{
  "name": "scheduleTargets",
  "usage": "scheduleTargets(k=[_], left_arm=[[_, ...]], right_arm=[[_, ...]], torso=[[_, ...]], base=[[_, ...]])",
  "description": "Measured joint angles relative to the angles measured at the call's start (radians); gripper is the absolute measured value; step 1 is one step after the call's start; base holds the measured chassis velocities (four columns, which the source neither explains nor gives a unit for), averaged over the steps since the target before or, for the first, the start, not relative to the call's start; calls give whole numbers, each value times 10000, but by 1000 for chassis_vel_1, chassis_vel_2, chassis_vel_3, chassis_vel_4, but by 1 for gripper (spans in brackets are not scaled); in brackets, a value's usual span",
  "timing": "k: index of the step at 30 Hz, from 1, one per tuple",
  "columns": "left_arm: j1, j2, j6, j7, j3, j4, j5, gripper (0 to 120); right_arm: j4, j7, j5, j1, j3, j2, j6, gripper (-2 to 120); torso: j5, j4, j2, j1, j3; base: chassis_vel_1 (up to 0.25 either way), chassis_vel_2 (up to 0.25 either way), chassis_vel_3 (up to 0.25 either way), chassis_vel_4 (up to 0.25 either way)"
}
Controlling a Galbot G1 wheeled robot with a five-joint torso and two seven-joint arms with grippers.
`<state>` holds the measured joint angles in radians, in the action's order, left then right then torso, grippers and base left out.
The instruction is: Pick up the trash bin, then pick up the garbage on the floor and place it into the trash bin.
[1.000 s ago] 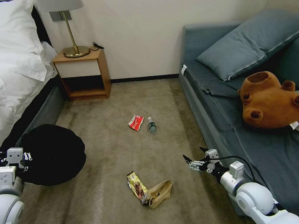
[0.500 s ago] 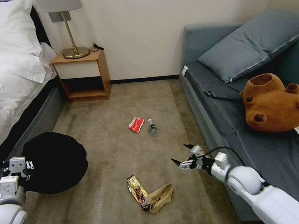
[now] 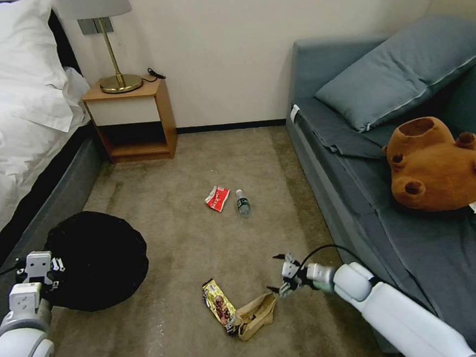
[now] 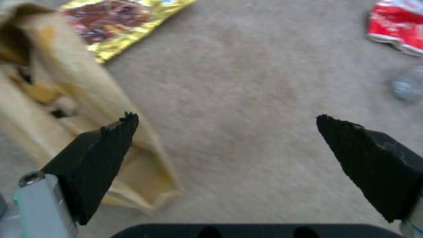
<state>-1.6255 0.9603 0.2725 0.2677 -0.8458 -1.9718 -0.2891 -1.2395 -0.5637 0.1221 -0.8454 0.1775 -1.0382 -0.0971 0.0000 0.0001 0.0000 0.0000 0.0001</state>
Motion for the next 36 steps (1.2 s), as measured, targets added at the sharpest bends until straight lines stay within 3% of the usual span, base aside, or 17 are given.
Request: scheduleTargets(k=[8,15,23,33,35,36], left_arm=[[-68,147,-11,-6,-32,-60,94,5],[-232,312,-11,-2,-31,-271,153,5],[-395,319,-86,-52,-229,-311,107,5],[-590,308,-260,-124,-423,-153,90,5],[-673,306,-273,-137,-455,-153,89,5],[-673,306,-273,-137,-455,-153,89,5]], right_arm=[[100,0,254,-365,189,-209,-108,100],[833,9,673,-328,290,-1142,-423,100],[1614,-114,952,-358,268,-1511,-678,100],[2251,-363,1042,-334,67,-1928,-913,77],[2335,-396,1020,-357,9,-2042,-962,61],[2335,-396,1020,-357,9,-2042,-962,61]], torso=[[-1,-3,0,0,-1],[0,0,0,0,0],[0,-1,0,0,-1],[-2,-1,1,0,-1],[-2,-1,0,0,-1],[-2,-1,0,0,-1]], base=[[0,0,0,0],[0,0,0,0],[0,0,0,0],[0,0,0,0],[0,0,0,0],[0,0,0,0]])
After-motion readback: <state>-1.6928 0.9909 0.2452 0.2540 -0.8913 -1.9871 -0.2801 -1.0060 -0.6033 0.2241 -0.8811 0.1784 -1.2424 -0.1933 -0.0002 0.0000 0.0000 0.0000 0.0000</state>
